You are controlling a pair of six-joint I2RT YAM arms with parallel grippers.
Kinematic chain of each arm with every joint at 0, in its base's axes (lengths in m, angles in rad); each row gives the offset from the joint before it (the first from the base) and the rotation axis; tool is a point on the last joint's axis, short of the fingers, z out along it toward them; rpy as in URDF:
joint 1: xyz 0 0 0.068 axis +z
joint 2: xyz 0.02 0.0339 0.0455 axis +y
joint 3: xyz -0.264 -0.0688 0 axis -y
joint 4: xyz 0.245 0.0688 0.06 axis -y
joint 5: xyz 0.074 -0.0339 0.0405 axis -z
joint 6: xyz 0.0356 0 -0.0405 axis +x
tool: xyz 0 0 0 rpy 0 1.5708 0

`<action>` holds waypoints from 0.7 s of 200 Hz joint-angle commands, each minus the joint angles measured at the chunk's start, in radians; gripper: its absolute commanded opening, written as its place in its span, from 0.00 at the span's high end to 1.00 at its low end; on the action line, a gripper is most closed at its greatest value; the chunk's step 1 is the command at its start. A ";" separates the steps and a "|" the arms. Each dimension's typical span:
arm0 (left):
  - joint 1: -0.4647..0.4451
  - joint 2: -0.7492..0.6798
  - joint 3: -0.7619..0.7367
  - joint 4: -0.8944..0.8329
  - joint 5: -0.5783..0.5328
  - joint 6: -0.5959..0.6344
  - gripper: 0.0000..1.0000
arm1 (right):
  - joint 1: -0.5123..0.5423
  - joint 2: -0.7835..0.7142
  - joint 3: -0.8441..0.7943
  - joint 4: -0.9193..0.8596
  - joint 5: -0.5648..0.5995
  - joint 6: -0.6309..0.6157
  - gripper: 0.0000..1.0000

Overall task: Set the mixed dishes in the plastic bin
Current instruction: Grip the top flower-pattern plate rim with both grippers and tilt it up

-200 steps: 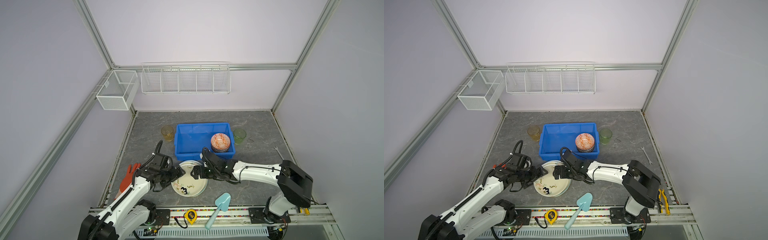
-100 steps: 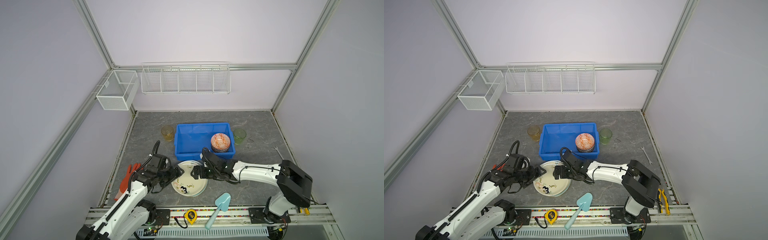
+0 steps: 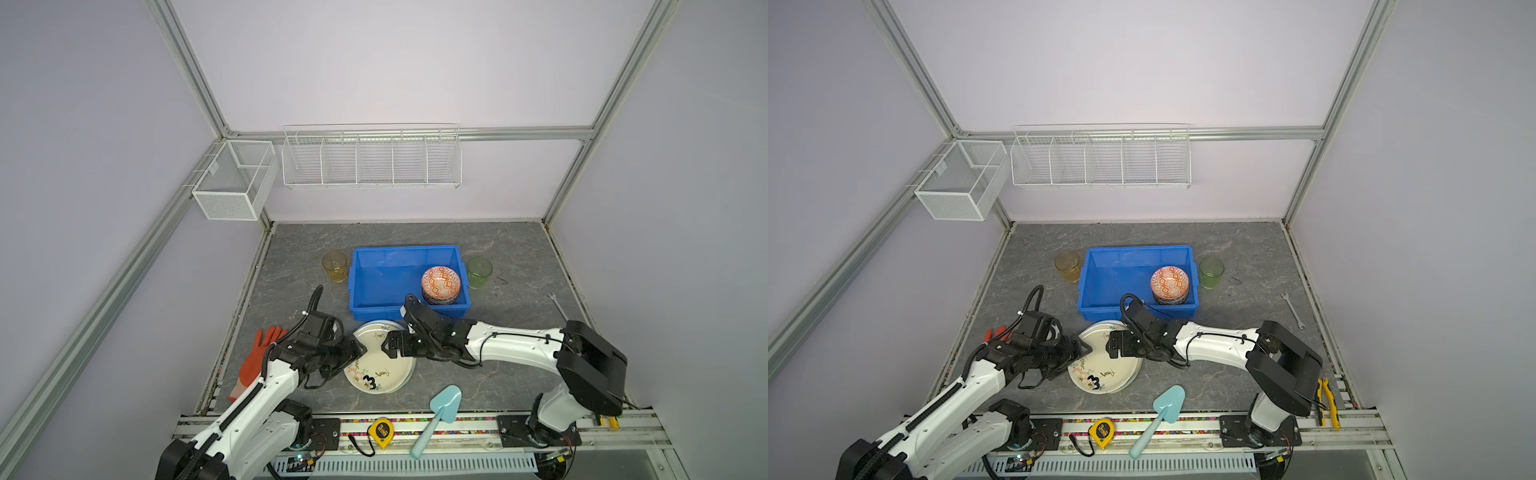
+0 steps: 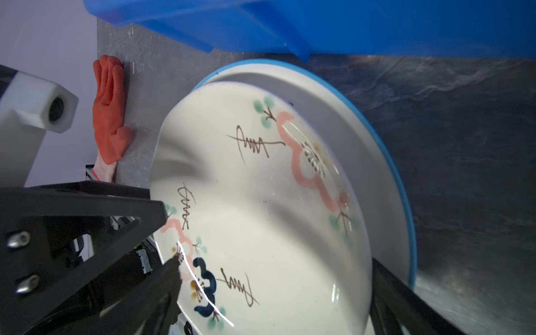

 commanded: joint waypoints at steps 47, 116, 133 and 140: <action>0.002 -0.005 -0.001 0.074 0.033 -0.013 0.27 | -0.001 -0.055 -0.009 0.085 -0.048 0.054 0.02; 0.002 -0.009 -0.003 0.091 0.042 -0.022 0.32 | -0.011 -0.042 -0.007 0.115 -0.085 0.072 0.03; 0.002 -0.012 0.001 0.098 0.053 -0.032 0.33 | -0.011 -0.032 -0.013 0.125 -0.092 0.077 0.03; 0.002 -0.014 0.006 0.097 0.053 -0.032 0.33 | -0.011 -0.029 -0.015 0.131 -0.096 0.078 0.03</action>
